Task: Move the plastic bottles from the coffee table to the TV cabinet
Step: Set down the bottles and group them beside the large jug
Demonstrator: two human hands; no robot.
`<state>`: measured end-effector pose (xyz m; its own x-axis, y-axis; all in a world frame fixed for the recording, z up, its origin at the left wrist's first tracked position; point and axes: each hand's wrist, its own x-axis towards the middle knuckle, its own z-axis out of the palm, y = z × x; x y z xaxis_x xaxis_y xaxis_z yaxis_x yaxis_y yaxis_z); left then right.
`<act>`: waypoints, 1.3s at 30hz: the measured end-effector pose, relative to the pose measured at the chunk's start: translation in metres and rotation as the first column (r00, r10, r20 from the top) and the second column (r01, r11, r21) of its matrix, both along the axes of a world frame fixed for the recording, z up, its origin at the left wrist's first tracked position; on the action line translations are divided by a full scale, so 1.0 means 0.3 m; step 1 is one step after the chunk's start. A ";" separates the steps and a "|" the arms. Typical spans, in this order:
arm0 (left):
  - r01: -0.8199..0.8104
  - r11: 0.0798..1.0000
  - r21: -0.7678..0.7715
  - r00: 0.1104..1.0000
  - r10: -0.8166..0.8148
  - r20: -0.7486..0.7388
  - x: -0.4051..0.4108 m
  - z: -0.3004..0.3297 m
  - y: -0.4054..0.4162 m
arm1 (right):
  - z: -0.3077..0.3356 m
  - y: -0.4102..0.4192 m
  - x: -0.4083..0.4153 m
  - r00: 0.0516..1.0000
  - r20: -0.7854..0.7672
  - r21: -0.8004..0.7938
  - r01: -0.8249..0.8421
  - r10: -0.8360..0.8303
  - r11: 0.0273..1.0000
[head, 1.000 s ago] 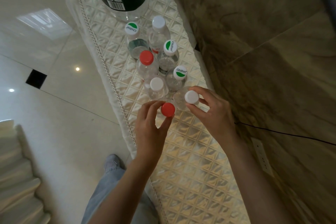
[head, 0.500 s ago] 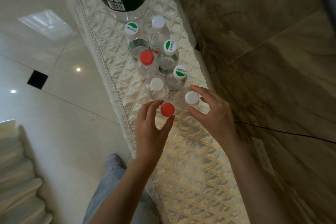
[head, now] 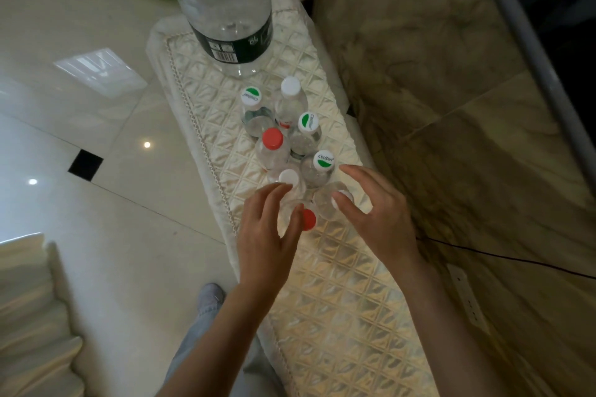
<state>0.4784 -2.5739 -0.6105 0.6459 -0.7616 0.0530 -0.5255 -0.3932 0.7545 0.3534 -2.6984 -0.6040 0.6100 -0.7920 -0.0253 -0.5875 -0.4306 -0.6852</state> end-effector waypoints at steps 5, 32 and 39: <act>-0.025 0.996 -0.086 0.997 0.030 0.064 0.137 0.041 -0.063 | 0.047 -0.043 0.086 0.998 0.033 -0.005 0.050 -0.050 0.999; 0.223 0.975 -0.005 0.961 -0.221 -0.163 0.543 -0.153 -0.312 | -0.008 -0.005 0.310 0.993 -0.114 -0.245 0.001 -0.030 0.969; 0.211 0.977 -0.031 0.964 -0.214 -0.160 0.521 -0.145 -0.299 | -0.030 0.068 0.280 0.990 -0.135 -0.188 0.010 -0.036 0.982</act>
